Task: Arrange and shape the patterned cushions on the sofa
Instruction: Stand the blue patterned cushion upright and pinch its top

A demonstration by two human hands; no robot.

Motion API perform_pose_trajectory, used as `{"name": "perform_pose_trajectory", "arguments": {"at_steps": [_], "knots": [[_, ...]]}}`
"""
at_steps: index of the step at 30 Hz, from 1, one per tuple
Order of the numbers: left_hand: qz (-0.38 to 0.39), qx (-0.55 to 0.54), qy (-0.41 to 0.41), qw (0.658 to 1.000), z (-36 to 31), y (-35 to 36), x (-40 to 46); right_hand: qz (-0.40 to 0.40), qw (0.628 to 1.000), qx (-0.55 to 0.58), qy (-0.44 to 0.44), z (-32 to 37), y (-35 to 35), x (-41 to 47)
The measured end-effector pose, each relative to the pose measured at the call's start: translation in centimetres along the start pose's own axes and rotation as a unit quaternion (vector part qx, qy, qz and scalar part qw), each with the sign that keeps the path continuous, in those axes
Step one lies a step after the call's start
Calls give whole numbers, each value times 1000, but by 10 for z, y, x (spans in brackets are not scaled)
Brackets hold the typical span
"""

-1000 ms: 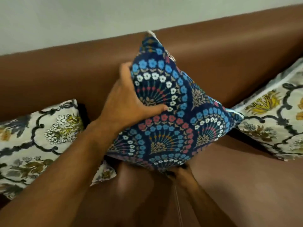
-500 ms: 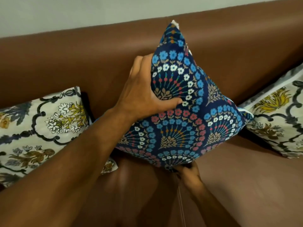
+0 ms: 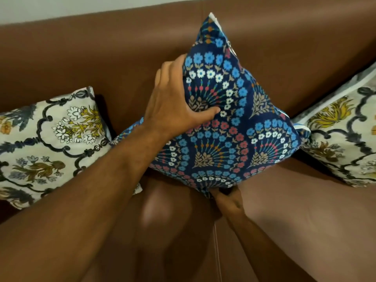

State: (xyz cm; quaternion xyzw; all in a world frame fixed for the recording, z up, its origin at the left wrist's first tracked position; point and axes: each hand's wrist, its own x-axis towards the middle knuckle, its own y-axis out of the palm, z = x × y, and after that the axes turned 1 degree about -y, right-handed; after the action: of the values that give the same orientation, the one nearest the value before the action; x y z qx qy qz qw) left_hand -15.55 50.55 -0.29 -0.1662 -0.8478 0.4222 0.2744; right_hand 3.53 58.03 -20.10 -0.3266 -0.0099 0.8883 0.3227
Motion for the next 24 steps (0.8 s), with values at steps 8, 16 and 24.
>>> {"name": "perform_pose_trajectory", "arguments": {"at_steps": [8, 16, 24], "knots": [[-100, 62, -8, 993, -16, 18, -47, 38, 965, 158, 207, 5, 7, -14], [-28, -13, 57, 998, 18, -16, -84, 7, 960, 212, 181, -12, 17, -51], [-171, 14, -289, 942, 208, -165, -202, 115, 986, 66, 98, -3, 139, -104]]}}
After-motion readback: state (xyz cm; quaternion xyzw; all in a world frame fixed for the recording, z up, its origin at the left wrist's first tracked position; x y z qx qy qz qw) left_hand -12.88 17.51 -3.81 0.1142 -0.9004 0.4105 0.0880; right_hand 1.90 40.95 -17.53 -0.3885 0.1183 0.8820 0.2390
